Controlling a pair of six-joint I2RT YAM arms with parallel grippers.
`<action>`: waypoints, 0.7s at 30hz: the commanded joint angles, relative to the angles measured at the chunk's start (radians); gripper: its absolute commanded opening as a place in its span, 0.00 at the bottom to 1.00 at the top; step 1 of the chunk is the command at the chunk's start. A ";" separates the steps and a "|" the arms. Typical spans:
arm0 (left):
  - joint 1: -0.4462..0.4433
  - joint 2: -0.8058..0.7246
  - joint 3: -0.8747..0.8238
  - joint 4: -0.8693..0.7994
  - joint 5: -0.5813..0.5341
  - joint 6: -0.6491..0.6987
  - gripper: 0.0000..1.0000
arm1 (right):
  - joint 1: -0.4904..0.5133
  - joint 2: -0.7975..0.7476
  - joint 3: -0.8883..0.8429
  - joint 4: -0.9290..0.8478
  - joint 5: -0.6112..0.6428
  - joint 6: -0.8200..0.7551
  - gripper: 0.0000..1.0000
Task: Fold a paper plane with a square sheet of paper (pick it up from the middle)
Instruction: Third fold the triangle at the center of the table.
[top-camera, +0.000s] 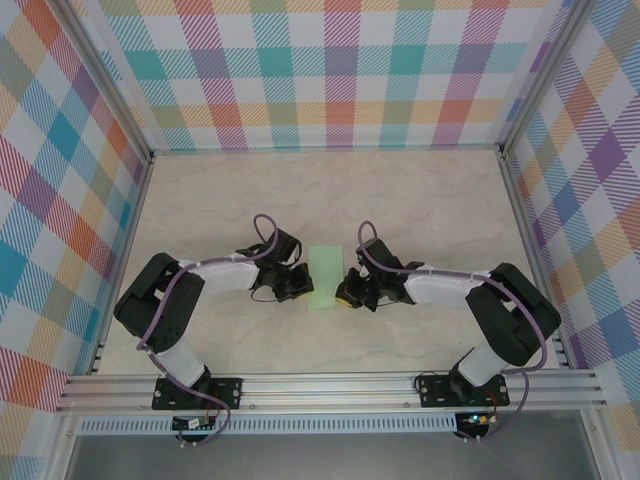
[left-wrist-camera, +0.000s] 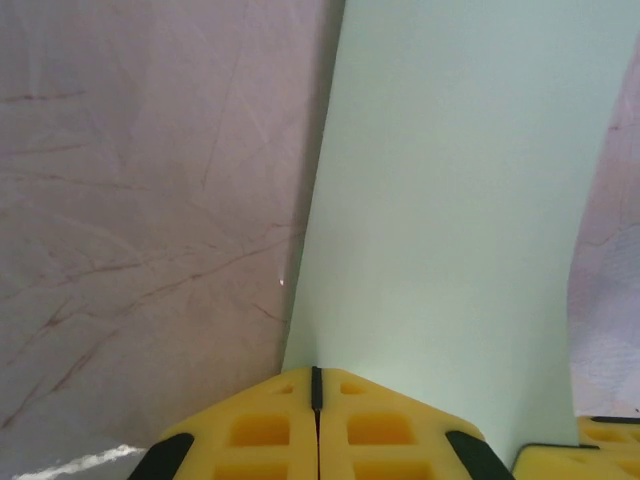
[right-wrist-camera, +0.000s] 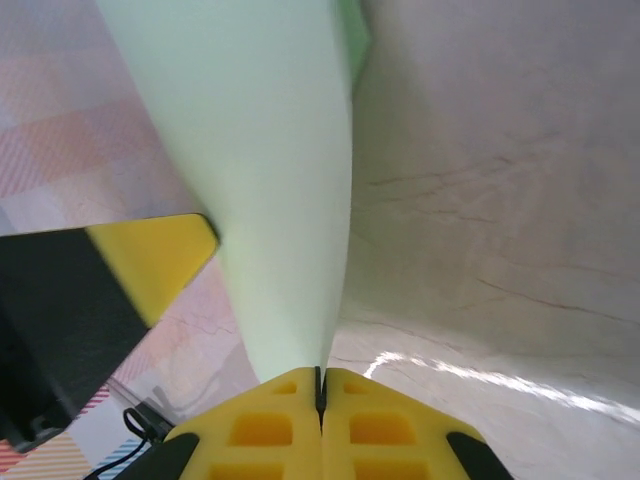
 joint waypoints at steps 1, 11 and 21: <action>-0.010 -0.081 0.021 -0.005 0.025 0.045 0.09 | 0.007 -0.034 0.022 -0.133 0.003 -0.037 0.00; -0.010 -0.058 0.053 0.077 0.066 0.082 0.12 | 0.007 -0.054 0.023 -0.252 -0.055 -0.105 0.00; -0.010 -0.168 0.003 0.032 -0.142 0.060 0.12 | 0.007 -0.042 0.091 -0.210 -0.017 -0.126 0.00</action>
